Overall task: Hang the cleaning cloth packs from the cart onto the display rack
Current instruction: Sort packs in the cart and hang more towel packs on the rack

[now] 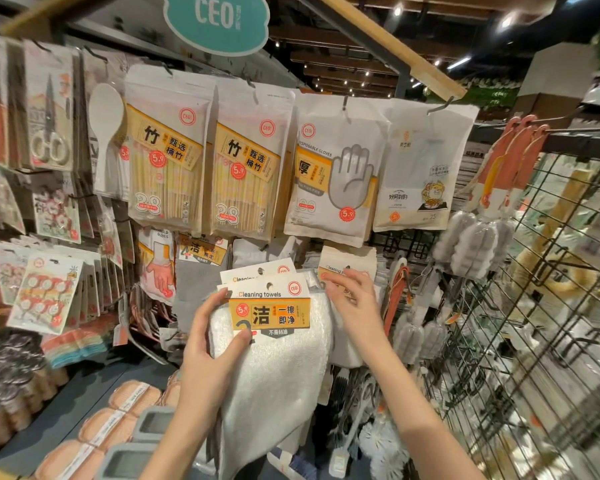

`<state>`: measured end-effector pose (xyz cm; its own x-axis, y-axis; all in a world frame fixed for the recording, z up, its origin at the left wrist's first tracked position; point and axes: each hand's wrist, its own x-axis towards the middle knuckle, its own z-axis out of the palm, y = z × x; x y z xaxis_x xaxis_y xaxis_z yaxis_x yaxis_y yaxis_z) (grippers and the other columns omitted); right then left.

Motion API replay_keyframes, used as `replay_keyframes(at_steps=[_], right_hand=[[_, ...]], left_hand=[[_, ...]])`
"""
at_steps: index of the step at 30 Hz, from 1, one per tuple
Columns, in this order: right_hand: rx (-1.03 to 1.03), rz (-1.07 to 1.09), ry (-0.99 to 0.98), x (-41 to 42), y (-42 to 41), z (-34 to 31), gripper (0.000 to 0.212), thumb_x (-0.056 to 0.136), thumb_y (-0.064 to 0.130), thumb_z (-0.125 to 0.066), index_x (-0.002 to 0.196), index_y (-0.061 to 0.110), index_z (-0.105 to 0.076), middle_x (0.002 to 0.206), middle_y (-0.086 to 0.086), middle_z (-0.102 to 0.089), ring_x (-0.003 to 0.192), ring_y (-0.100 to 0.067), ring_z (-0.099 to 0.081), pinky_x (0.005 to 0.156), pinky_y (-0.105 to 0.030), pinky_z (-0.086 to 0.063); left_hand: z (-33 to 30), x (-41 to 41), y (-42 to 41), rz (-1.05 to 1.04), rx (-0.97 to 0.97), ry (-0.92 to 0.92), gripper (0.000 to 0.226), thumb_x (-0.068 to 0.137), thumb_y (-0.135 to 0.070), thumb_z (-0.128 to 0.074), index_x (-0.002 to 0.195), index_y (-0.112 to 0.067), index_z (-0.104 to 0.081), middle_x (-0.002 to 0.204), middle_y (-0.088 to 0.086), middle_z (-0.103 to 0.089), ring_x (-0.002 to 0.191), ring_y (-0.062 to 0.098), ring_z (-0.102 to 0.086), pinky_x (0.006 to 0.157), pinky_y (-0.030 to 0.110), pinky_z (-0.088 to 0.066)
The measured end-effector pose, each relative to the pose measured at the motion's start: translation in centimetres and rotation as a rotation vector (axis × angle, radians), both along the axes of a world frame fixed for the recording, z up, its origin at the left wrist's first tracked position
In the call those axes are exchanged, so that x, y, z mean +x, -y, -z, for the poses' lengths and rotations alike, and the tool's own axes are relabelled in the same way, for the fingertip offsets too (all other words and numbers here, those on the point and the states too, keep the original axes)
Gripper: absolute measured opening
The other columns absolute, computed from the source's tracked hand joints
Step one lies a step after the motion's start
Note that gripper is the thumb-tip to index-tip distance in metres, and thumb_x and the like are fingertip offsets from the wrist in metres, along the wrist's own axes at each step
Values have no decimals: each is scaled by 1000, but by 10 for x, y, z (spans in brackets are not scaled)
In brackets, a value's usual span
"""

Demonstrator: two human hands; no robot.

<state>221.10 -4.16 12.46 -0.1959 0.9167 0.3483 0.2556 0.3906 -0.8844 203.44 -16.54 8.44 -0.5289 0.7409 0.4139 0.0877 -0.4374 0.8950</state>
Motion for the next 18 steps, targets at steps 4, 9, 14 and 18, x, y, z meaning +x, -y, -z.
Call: replay_keyframes(at_steps=[4, 9, 14, 18], right_hand=[[1, -122, 55, -14, 20, -3, 27, 90, 30, -59, 117, 29, -58, 132, 9, -38, 121, 12, -33, 103, -14, -33], [30, -69, 69, -19, 33, -3, 46, 81, 22, -72, 122, 28, -53, 129, 11, -37, 130, -4, -29, 103, -12, -19], [81, -30, 30, -19, 40, 0, 50, 76, 17, -77, 116, 33, -51, 128, 10, -39, 125, -2, -30, 103, -14, -21], [64, -31, -36, -22, 43, 4, 52, 74, 13, -76, 109, 41, -50, 112, 28, -53, 111, 9, -44, 90, -6, -34]], left_hand=[[-1, 3, 1, 4, 8, -12, 66, 81, 2, -69, 116, -52, -54, 121, -29, -57, 114, -5, -54, 90, 18, -44], [1, 5, 1, -22, 17, -27, 64, 81, 4, -69, 120, -44, -53, 119, -36, -55, 116, -14, -48, 88, 7, -40], [4, 5, 1, -46, 14, -29, 63, 81, 2, -70, 124, -39, -51, 117, -44, -51, 115, -23, -42, 84, -5, -34], [6, 3, 0, -49, 20, -24, 59, 79, 0, -72, 119, -40, -54, 117, -39, -54, 117, -17, -44, 91, 5, -36]])
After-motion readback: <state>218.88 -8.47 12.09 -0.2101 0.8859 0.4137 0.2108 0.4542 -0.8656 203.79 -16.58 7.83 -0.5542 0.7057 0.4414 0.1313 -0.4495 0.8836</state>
